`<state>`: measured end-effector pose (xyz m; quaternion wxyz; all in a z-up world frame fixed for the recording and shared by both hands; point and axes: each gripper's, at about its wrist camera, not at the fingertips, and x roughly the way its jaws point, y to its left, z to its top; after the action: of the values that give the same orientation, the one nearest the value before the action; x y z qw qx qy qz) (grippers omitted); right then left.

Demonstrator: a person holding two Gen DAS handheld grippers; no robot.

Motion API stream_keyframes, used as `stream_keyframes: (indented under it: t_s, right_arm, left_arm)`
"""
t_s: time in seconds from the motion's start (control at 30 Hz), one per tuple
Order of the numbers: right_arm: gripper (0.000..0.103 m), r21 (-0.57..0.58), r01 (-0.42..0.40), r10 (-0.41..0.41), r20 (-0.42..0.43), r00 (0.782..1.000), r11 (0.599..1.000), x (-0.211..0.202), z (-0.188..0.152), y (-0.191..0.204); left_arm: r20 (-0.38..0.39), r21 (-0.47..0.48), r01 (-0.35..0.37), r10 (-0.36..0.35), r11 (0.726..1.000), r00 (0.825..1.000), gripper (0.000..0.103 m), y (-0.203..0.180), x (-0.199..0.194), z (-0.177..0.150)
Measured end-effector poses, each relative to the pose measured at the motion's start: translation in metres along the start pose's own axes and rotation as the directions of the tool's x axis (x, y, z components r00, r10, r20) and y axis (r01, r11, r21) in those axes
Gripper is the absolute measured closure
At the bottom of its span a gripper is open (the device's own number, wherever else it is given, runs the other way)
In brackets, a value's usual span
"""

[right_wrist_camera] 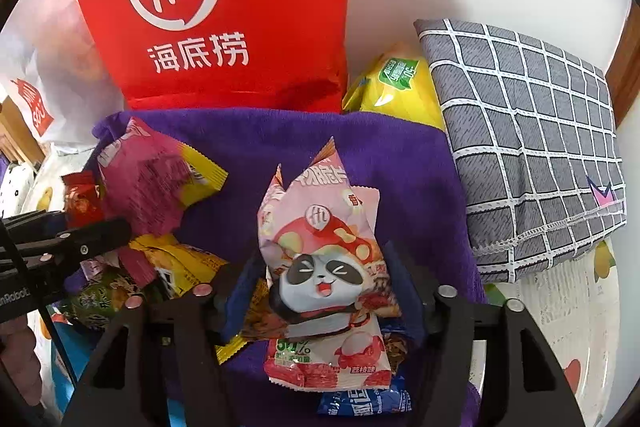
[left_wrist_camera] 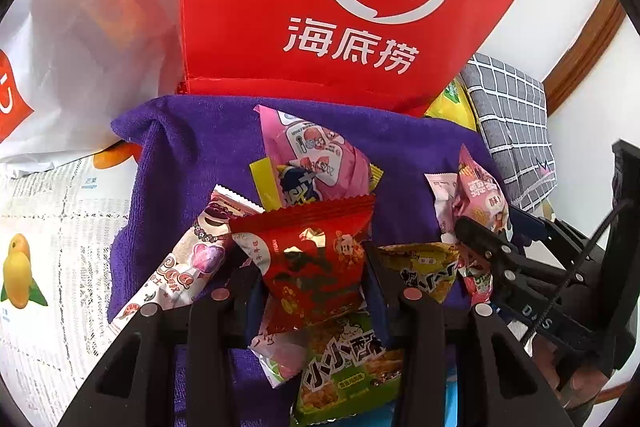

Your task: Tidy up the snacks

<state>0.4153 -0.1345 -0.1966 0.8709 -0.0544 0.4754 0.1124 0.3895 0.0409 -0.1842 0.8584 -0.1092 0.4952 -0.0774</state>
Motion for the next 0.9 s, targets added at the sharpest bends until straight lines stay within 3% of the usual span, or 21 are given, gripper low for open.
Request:
stream_keyframes:
  t_s: [0.27, 0.47, 0.7, 0.9]
  right_arm:
    - [0.023, -0.033, -0.036, 0.036, 0.015, 0.999, 0.999, -0.020, 0.002, 0.006]
    - [0.019, -0.043, -0.011, 0.014, 0.065, 0.998, 0.999, -0.051, 0.003, 0.010]
    - [0.017, 0.032, -0.049, 0.047, 0.074, 0.996, 0.998, -0.078, -0.010, 0.003]
    - [0.017, 0.045, -0.026, 0.022, 0.103, 0.994, 0.999, -0.107, -0.033, 0.008]
  left_arm:
    - [0.036, -0.001, 0.068, -0.068, 0.998, 0.997, 0.039, -0.009, -0.021, 0.000]
    - [0.067, 0.017, 0.050, -0.051, 0.999, 0.996, 0.028, -0.016, -0.046, -0.004]
    - [0.095, -0.004, 0.043, -0.042, 0.999, 0.995, 0.027, -0.014, -0.077, -0.015]
    - [0.121, 0.002, 0.029, -0.029, 1.000, 0.992, 0.027, -0.021, -0.100, -0.034]
